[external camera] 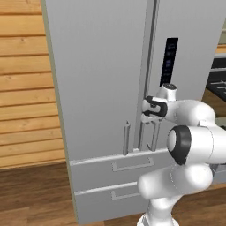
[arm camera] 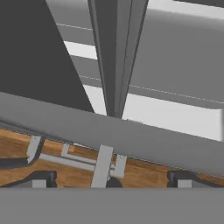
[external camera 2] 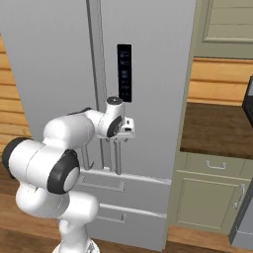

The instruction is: Take the strawberry from the fridge and place it on top of the pancake, located on the dining counter.

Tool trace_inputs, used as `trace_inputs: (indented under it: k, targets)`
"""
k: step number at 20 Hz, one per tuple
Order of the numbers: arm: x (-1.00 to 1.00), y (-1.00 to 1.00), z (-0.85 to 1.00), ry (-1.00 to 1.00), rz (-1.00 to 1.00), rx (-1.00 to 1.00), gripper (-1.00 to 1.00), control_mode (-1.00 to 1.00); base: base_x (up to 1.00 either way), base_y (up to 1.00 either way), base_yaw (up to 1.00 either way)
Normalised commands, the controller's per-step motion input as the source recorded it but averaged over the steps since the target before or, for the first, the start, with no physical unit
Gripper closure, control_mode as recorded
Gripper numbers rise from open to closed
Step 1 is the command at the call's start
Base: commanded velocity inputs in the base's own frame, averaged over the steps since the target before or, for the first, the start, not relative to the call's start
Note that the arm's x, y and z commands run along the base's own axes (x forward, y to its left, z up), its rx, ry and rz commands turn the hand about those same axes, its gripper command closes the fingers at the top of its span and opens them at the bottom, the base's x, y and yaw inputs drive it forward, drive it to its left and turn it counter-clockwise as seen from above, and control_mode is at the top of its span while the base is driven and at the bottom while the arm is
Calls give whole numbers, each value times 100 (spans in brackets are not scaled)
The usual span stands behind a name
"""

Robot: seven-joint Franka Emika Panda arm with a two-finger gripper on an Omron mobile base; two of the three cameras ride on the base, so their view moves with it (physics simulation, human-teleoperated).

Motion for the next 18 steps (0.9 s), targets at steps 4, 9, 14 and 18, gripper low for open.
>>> trace_inputs:
  k: [4,9,14,18]
  targets:
    - [0,0,-41,6,0,0,100,-100,0,0,0]
    - [0,0,-28,0,1,0,100,-100,0,0,0]
    - [-44,-19,-32,1,1,0,100,-100,0,0,0]
    - [-87,-89,-32,6,0,0,100,-100,0,0,0]
